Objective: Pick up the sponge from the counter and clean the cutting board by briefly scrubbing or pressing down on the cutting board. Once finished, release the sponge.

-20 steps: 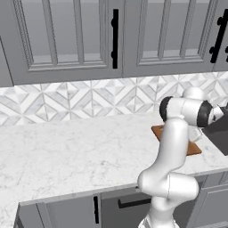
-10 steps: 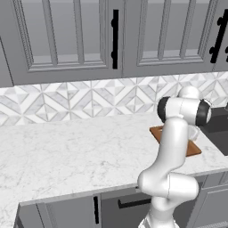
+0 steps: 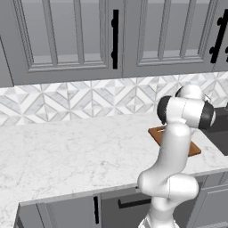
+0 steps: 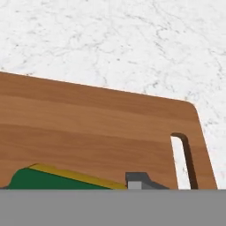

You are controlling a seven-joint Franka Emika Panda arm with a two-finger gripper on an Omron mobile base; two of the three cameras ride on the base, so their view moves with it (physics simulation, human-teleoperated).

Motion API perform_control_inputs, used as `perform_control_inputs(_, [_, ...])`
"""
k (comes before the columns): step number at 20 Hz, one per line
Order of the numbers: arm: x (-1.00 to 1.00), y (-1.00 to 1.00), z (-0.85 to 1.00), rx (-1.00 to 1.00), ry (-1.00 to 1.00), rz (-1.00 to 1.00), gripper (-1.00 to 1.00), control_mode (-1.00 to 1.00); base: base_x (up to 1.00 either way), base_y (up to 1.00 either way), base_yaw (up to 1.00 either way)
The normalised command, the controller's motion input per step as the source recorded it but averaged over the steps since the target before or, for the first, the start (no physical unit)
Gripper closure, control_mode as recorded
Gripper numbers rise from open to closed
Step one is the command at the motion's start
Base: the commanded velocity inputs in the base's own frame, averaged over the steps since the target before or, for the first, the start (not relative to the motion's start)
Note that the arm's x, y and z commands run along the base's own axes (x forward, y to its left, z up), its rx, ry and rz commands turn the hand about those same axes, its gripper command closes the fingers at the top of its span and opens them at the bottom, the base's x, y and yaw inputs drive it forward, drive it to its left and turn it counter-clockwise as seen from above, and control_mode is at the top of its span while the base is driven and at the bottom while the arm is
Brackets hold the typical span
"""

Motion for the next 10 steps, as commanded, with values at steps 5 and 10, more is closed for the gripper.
perform_control_inputs(5, [0.09, 0.01, -0.37, 0.49, 0.40, 0.05, 1.00, -1.00, 0.00, 0.00, 0.00])
perform_control_inputs(10, [-0.17, 0.00, -1.00, 0.38, 0.29, 0.14, 1.00, -1.00, 0.00, 0.00, 0.00])
